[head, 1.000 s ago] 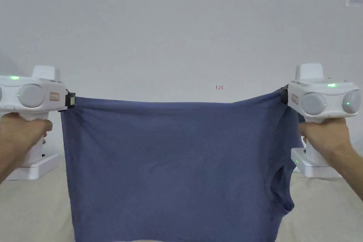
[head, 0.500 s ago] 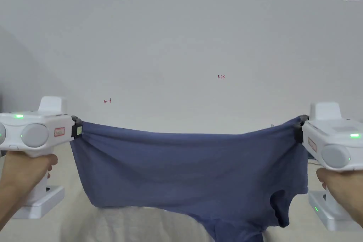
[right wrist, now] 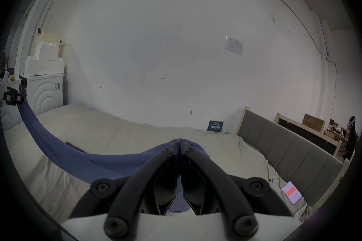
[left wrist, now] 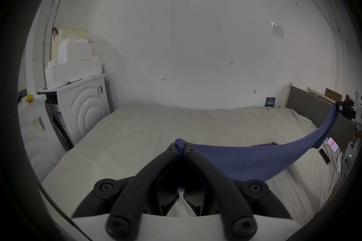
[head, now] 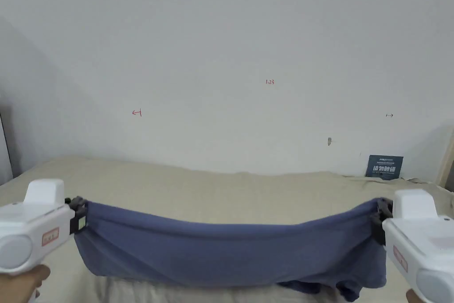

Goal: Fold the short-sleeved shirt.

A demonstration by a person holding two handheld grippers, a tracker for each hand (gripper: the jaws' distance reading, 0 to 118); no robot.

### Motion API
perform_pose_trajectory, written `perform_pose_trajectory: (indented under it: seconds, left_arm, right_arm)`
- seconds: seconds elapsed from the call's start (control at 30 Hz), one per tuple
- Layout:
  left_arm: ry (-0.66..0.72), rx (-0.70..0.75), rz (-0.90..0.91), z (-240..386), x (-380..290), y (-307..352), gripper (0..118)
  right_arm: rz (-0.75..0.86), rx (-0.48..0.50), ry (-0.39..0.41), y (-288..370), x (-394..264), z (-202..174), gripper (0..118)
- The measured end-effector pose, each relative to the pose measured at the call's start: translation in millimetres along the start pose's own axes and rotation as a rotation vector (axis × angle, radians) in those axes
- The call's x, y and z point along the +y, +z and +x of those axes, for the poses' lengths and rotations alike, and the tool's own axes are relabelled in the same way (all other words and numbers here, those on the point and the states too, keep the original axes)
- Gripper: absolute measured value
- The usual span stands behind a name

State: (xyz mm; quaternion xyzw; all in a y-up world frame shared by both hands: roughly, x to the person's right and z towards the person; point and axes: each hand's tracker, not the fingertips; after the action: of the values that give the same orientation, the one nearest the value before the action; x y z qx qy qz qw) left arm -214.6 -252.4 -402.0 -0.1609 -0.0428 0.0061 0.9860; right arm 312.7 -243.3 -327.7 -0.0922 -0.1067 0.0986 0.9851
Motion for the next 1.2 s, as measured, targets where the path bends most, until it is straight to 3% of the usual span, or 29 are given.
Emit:
perform_pose_trajectory:
  seconds: [0.43,0.7,0.77,1.0,1.2]
  left_arm:
    - [0.003,0.019,-0.127,-19,-151,70,0]
    - [-0.03,0.023,-0.195,-15,-208,98,0]
    - [-0.019,0.023,-0.204,-17,-218,100,0]
    - [0.0,0.03,-0.308,-20,-252,89,0]
    - [-0.001,0.036,-0.389,-27,-286,70,0]
  right_arm:
    - [-0.09,-0.028,-0.029,110,-142,-25,1]
    - [-0.125,-0.055,-0.033,161,-200,-39,1]
    - [-0.173,-0.046,0.0,165,-212,-42,1]
    - [-0.324,-0.028,-0.066,160,-252,-46,1]
    - [-0.479,-0.02,-0.053,149,-288,-50,1]
